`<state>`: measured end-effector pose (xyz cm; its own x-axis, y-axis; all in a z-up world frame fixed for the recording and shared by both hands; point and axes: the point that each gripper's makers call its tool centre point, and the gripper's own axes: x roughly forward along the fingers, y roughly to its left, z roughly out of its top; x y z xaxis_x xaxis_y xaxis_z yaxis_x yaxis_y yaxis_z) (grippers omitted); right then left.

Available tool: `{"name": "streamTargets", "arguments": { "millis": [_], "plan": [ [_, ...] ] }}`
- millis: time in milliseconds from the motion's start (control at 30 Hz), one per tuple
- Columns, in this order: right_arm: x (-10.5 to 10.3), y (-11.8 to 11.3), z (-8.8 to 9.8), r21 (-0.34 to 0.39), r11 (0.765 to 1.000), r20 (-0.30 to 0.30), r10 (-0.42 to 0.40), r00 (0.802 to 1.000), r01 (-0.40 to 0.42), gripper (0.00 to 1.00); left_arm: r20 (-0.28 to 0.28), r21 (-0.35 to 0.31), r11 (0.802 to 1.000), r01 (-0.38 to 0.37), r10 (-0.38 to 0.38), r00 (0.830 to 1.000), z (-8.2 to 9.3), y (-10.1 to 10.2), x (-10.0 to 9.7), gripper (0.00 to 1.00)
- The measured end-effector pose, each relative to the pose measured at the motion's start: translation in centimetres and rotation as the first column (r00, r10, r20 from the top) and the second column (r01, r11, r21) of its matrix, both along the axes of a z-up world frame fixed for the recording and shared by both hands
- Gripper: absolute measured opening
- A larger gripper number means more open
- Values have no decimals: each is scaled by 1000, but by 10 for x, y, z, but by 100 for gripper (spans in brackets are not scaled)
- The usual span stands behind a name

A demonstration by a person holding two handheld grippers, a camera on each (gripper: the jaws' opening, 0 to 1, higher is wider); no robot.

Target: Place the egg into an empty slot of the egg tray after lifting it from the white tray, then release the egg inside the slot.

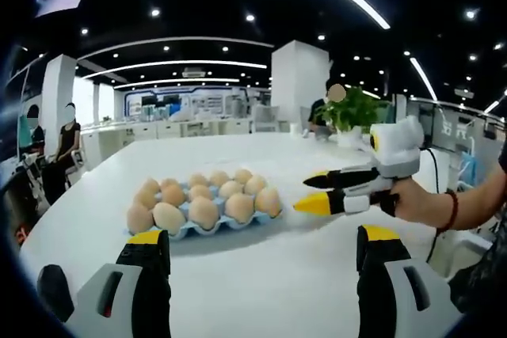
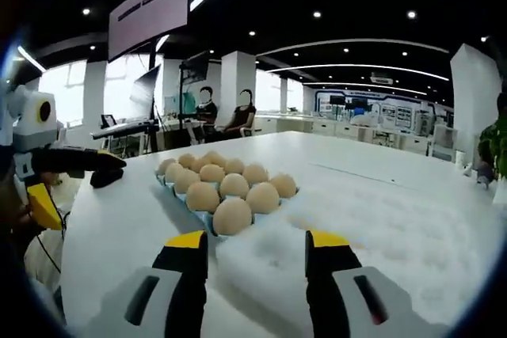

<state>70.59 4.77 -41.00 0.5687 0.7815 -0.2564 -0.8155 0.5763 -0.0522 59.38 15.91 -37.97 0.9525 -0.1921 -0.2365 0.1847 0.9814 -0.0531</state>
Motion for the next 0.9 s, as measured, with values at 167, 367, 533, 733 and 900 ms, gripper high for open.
{"name": "streamTargets", "arguments": {
  "millis": [167, 367, 533, 733, 900],
  "plan": [
    [5, -11, 3, 22, 1000, -15, -11, 1000, 11, 52, -8, 16, 1000, -2, 2, 1000, -1, 2, 4, 100],
    [-1, -20, 5, 21, 1000, -18, -15, 1000, 15, 52, -22, 34, 999, -19, 20, 1000, -4, 5, 4, 100],
    [-5, -31, 14, 39, 999, -19, -24, 1000, 25, 52, -24, 39, 999, -22, 23, 999, -4, 5, 3, 100],
    [-1, -54, 18, 29, 999, -11, -46, 999, 46, 56, -24, 38, 999, -31, 32, 999, -3, 12, 8, 100],
    [0, -75, 14, 23, 997, -34, -70, 997, 71, 60, -20, 36, 999, -21, 22, 1000, -2, 11, 14, 100]
  ]
}}
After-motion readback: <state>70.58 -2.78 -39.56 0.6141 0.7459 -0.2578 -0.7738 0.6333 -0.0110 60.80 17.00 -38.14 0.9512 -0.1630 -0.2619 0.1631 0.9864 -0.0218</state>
